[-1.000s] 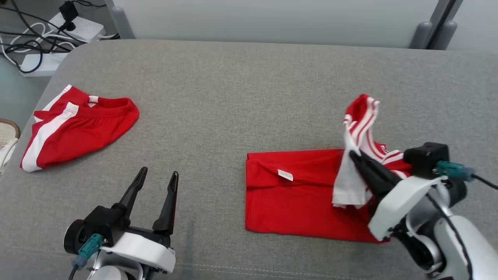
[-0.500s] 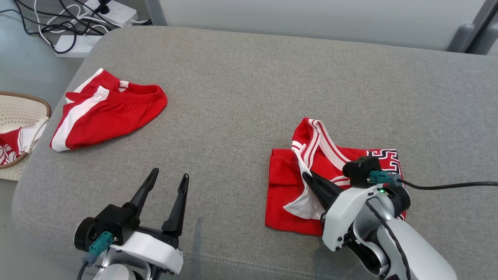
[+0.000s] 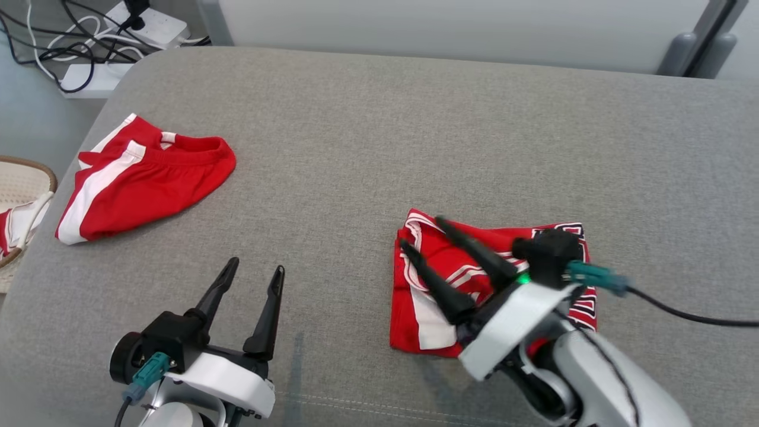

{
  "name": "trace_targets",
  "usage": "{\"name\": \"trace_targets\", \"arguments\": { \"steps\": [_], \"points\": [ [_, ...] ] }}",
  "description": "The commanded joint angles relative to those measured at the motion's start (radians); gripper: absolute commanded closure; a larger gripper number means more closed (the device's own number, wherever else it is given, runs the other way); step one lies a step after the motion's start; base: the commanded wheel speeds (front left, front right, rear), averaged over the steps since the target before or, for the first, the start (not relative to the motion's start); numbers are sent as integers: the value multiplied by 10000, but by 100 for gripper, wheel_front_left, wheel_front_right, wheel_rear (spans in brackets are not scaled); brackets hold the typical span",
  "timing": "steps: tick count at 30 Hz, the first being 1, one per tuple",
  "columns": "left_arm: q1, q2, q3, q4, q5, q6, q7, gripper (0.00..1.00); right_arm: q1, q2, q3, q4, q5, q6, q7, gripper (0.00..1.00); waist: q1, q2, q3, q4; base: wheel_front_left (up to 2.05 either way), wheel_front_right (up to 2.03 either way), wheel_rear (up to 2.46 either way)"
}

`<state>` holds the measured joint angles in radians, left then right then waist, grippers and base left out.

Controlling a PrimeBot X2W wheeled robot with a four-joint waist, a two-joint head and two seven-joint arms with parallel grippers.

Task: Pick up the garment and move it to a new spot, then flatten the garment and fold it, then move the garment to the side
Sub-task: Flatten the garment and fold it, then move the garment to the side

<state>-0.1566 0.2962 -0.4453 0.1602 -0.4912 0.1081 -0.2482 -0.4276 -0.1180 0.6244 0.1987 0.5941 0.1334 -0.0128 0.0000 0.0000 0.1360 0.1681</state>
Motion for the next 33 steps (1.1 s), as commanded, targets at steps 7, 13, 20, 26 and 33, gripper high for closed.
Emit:
{"name": "trace_targets", "arguments": {
  "steps": [7, 13, 20, 26, 33],
  "points": [
    [-230, 514, 737, -346, -27, 410, -39, 0, 1039, -1062, -2847, -1076, -1310, -27, -1765, 0, 0, 0, -250, -507, 0, 0, 0],
    [-50, 713, 984, -462, -86, 629, -37, 0, 2212, -1178, -4812, -787, -2602, -27, -2265, 0, 0, 0, -495, -728, 0, 0, 0],
    [339, 909, 1252, -531, -211, 839, -44, 0, 3476, -1052, -5568, -461, -2926, -27, -2442, 0, 0, 0, -798, -894, 0, 0, 0],
    [666, 1106, 1364, -630, -270, 940, -16, 0, 4124, -783, -5747, -389, -2959, -27, -2481, 0, 0, 0, -949, -1013, 0, 0, 0],
    [816, 1185, 1365, -773, -276, 1075, 60, 0, 4273, -634, -5757, -465, -2972, -27, -2487, 0, 0, 0, -1030, -1062, 0, 0, 0]
  ]
}}
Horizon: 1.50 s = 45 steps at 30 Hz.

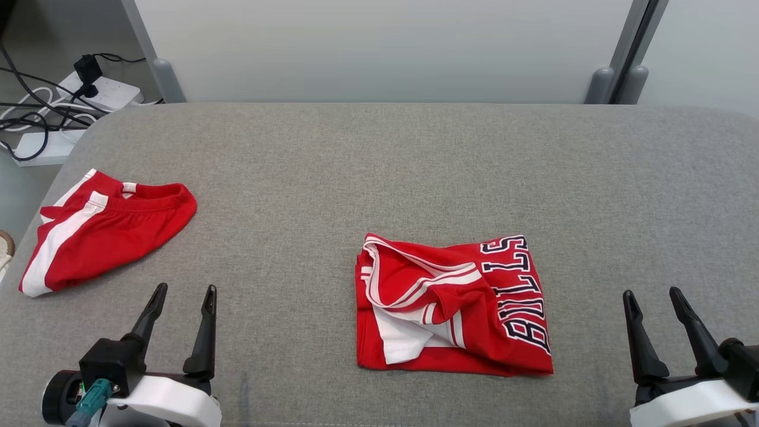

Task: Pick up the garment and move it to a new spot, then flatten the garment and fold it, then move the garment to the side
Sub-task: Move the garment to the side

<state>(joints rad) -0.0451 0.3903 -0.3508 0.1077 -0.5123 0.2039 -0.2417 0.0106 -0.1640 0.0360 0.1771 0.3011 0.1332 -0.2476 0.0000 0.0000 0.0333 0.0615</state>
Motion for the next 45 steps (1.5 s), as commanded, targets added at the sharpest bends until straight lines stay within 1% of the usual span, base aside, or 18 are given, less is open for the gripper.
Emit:
{"name": "trace_targets", "arguments": {
  "steps": [1, 5, 9, 12, 18, 24, 25, 29, 30, 31, 32, 35, 39, 42, 45],
  "points": [
    [-294, 247, 405, -272, -60, 126, 8, 0, -106, -176, 131, -242, -32, -25, -139, 0, 0, 0, -6, 12, 0, 0, 0],
    [-353, 237, 313, -389, -20, 146, 65, 0, -267, -254, 166, 147, 227, -25, -90, 0, 0, 0, 68, 128, 0, 0, 0],
    [-509, 175, 204, -509, -3, 97, 77, 0, -831, -492, 287, 997, 524, -25, 455, 0, 0, 0, 239, 391, 0, 0, 0],
    [-646, 122, 119, -540, 25, 54, 67, 0, -1334, -690, 635, 1612, 882, -25, 849, 0, 0, 0, 397, 664, 0, 0, 0],
    [-903, -83, -47, -456, 50, -57, 9, 0, -2287, -1098, 1644, 2713, 1659, -25, 1486, 0, 0, 0, 667, 1249, 0, 0, 0],
    [-1103, -273, -166, -250, 70, -197, -60, 0, -2953, -1217, 2390, 3786, 2601, -25, 2042, 0, 0, 0, 865, 1769, 0, 0, 0],
    [-1103, -273, -166, -250, 70, -197, -60, 0, -2953, -1217, 2390, 3786, 2601, -25, 2042, 0, 0, 0, 865, 1769, 0, 0, 0],
    [-1176, -356, -178, -115, 84, -261, -101, 0, -3212, -1258, 2878, 4192, 3355, -25, 2581, 0, 0, 0, 937, 1980, 0, 0, 0],
    [-1177, -374, -169, -90, 86, -268, -111, 0, -3258, -1288, 3025, 4176, 3546, -25, 2652, 23, 0, 0, 945, 2006, 0, 0, 0],
    [-1176, -387, -162, -66, 90, -275, -119, 0, -3294, -1338, 3111, 4159, 3704, -25, 2651, 64, 0, 0, 951, 2025, 0, 0, 0],
    [-1174, -400, -156, -43, 95, -282, -127, 0, -3305, -1388, 3222, 4121, 3869, -25, 2682, 100, 0, 0, 951, 2038, 0, 0, 0],
    [-1140, -431, -107, -9, 96, -281, -146, 0, -3317, -1695, 3577, 3775, 4184, -25, 2509, 100, 0, 0, 950, 1974, 0, 0, 0],
    [-1112, -436, -108, -58, 144, -335, -163, 0, -3271, -2268, 3922, 3164, 4007, -25, 1916, 100, 0, 0, 922, 1647, 0, 0, 0],
    [-1127, -409, -130, -121, 173, -399, -169, 0, -3114, -2612, 3936, 2733, 3740, -25, 1516, 100, 0, 0, 930, 1211, 0, 0, 0],
    [-1189, -378, -184, -174, 200, -462, -167, 0, -2879, -2822, 3793, 2332, 3417, -25, 1309, 100, 0, 0, 965, 588, 0, 0, 0]
  ]
}}
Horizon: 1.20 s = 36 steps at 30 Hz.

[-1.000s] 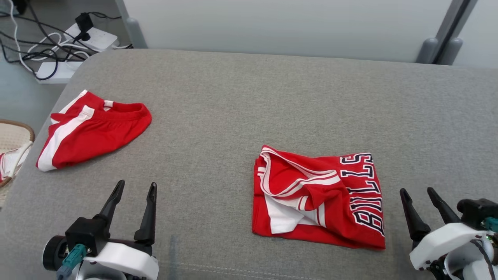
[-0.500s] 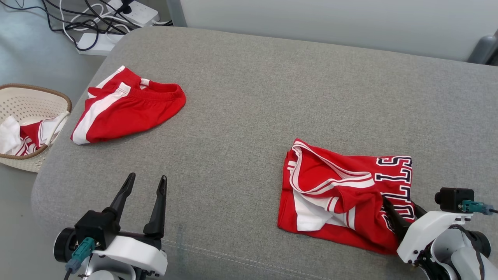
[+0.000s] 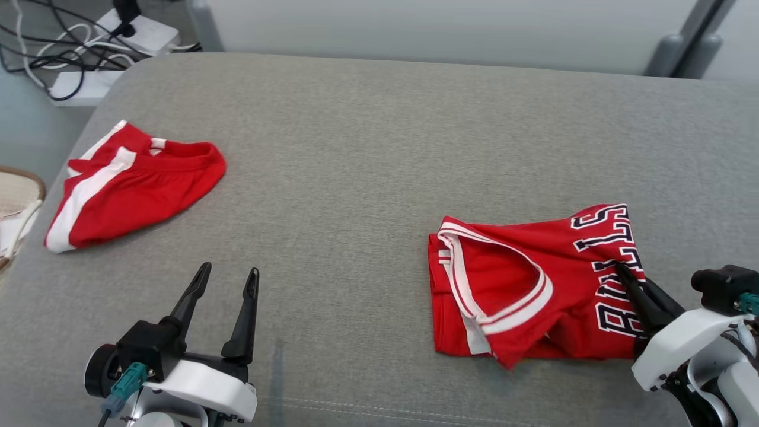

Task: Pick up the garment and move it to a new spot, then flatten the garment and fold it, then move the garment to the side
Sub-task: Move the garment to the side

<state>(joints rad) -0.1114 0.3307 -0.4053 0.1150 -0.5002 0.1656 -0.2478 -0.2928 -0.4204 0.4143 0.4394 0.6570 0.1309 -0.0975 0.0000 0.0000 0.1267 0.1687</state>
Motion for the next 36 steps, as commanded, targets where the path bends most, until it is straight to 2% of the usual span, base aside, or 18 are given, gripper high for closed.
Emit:
{"name": "trace_targets", "arguments": {
  "steps": [1, 10, 11, 16, 21, 26, 32, 35, 36],
  "points": [
    [-556, 233, 345, -264, 85, -98, -102, 0, 242, -313, -59, -406, -265, -2, -218, 100, 0, 0, 51, -728, 0, 0, 0],
    [-901, 461, 282, -484, 182, -150, 97, 0, 434, -274, -421, -1087, -721, -2, 39, 100, 0, 0, 402, -3138, 0, 0, 0],
    [-964, 522, 285, -601, 215, -126, 153, 0, 66, -315, -259, -1105, -839, -2, 142, 100, 0, 0, 563, -3576, 0, 0, 0],
    [-1152, 765, 320, -970, 309, -91, 353, 0, -1872, -715, 339, -993, -1507, -2, 161, 100, 0, 0, 1131, -4365, 0, 0, 0],
    [-1546, 946, 253, -1332, 438, -183, 539, 0, -3858, -1374, 986, -605, -1777, -2, 344, 100, 0, 0, 1811, -4552, 0, 0, 0],
    [-1872, 955, 85, -1459, 548, -310, 612, 0, -4697, -1865, 1199, 381, -1509, -2, 579, 100, 0, 0, 2286, -4422, 0, 0, 0],
    [-2318, 1022, -162, -1700, 746, -495, 739, 0, -5301, -2482, 413, 2358, -1163, -2, 204, 100, 0, 0, 3071, -4084, 0, 0, 0],
    [-2533, 1111, -292, -1802, 838, -624, 873, 0, -5504, -2586, 53, 3143, -1197, -2, -137, 100, 0, 0, 3445, -3954, 0, 0, 0],
    [-2596, 1134, -330, -1830, 866, -661, 904, 0, -5562, -2600, -56, 3417, -1223, -2, -237, 94, 0, 0, 3561, -3922, 0, 0, 0]
  ]
}}
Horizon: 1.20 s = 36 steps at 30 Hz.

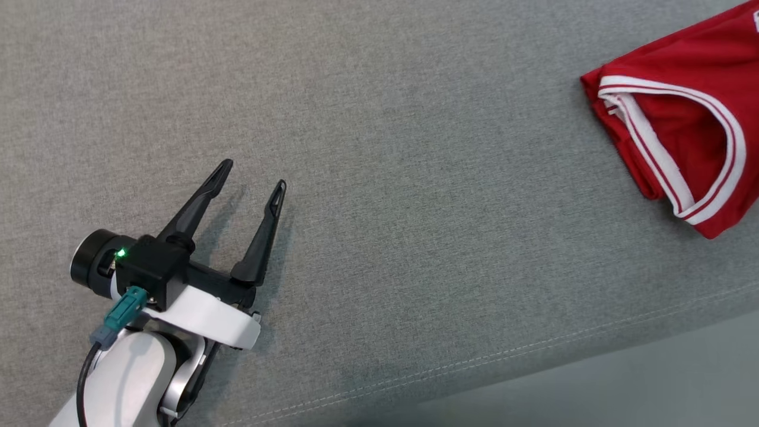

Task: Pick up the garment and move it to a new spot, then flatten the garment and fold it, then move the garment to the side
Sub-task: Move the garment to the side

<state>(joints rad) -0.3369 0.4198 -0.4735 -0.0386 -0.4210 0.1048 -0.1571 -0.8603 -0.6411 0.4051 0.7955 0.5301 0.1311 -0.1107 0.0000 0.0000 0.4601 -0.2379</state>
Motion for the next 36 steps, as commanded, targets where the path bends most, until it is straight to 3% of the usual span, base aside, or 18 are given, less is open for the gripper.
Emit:
{"name": "trace_targets", "arguments": {
  "steps": [1, 9, 13, 16, 18, 23, 26, 30, 36],
  "points": [
    [-392, 264, 306, -311, 101, -88, 44, 0, 38, -362, -120, 147, 43, -4, -181, 0, 0, 0, 337, 170, 0, 0, 0],
    [-659, 359, 119, -447, 227, -221, 136, 0, -429, 65, -799, 2001, -695, -4, -920, 0, 0, 0, 871, 239, 0, 0, 0],
    [-643, 388, 78, -343, 200, -253, 116, 0, -491, 373, -962, 2012, -832, -4, -1317, 0, 0, 0, 715, 234, 0, 0, 0],
    [-491, 415, 142, -217, 134, -170, 45, 0, -443, 555, -1422, 999, -1072, -4, -1493, 0, 0, 0, 376, 248, 0, 0, 0],
    [-349, 439, 231, -160, 73, -74, -24, 0, -140, 815, -2095, -517, -1440, -4, -1502, 0, 0, 0, 91, 281, 0, 0, 0],
    [88, 414, 487, -14, -176, 216, -186, 0, 1790, 2259, -3648, -4171, -2542, -4, -1507, 0, 0, 0, -743, 586, 0, 0, 0],
    [293, 379, 668, 34, -324, 377, -317, 0, 2990, 3141, -4004, -5679, -3045, -4, -1508, 0, 0, 0, -1200, 908, 0, 0, 0],
    [513, 341, 1005, 149, -509, 616, -529, 0, 4244, 4007, -4060, -6725, -3518, -4, -1474, 0, 0, 0, -1781, 1402, 0, 0, 0],
    [849, 277, 1458, 390, -770, 836, -764, 0, 5412, 4807, -4293, -7196, -3779, -4, -1239, 0, 0, 0, -2474, 1926, 0, 0, 0]
  ]
}}
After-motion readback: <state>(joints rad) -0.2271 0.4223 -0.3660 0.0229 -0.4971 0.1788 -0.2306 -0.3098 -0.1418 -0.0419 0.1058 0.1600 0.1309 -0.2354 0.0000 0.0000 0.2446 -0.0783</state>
